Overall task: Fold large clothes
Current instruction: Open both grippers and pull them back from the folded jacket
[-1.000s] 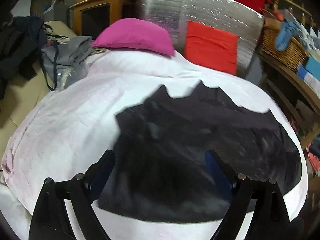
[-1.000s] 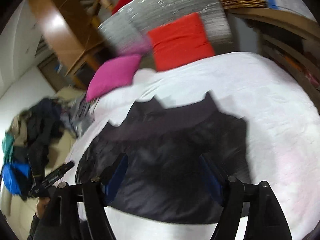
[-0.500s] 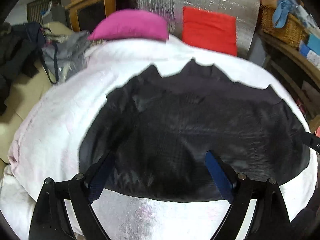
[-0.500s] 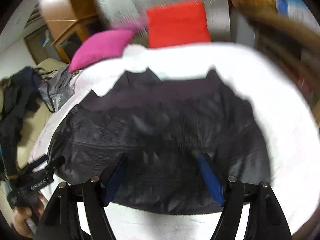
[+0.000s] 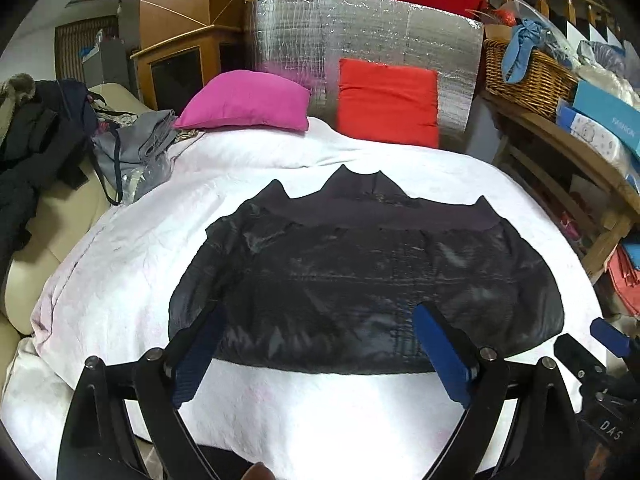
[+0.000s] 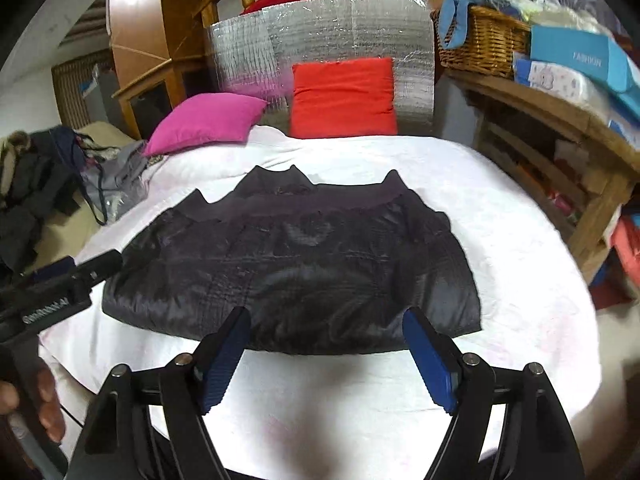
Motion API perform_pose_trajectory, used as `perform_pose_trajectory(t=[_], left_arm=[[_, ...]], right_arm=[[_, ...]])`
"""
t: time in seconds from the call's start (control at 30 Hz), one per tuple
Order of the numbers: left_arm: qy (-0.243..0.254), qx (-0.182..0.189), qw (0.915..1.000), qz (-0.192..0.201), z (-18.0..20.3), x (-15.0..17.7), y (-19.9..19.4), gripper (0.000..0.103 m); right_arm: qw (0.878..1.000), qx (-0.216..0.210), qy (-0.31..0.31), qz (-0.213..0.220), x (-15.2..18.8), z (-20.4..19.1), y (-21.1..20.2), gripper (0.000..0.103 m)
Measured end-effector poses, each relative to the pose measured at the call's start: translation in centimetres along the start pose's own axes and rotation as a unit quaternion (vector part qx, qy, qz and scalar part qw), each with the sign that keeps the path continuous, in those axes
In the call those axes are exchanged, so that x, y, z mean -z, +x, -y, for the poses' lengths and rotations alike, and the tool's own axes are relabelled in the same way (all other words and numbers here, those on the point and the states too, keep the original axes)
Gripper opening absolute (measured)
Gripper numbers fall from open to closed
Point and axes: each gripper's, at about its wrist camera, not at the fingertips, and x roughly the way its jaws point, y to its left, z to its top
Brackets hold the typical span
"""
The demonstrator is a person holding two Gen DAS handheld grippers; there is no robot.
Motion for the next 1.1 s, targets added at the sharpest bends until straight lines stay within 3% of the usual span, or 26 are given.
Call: perform_pose_trajectory(t=[0.07, 0.23, 0.4, 0.57, 0.77, 1.1], left_arm=[[-0.001, -0.006, 1.0000, 0.002, 0.2, 0.3, -0.6, 0.102], [-0.004, 0.005, 1.0000, 0.006, 0.3, 0.7, -1.8, 0.102], [0.019, -0.029, 0.9993, 0.012, 0.8, 0.8, -2.4, 0.102], [0.006, -0.018, 0.9997, 0.017, 0.4, 0.7, -2.9, 0.102], [0.014, -0.046, 0.9982, 0.037, 0.5, 0.8, -3.2, 0.103], [0.024, -0.063, 0.9973, 0.030, 1.2, 1.2, -2.6, 0.102]], right_arm=[[1.000, 0.000, 0.000, -0.003, 0.1, -0.2, -0.4, 0.085], [1.000, -0.005, 0.003, -0.008, 0.6, -1.1, -1.2, 0.086], [1.000, -0.006, 0.000, -0.007, 1.0, -1.8, -1.6, 0.086], [1.000, 0.001, -0.001, -0.005, 0.9, -1.8, -1.8, 0.086], [1.000, 0.016, 0.002, 0.000, 0.5, -1.6, -1.9, 0.086], [1.000, 0.023, 0.013, 0.010, 0.0, -0.9, -2.1, 0.086]])
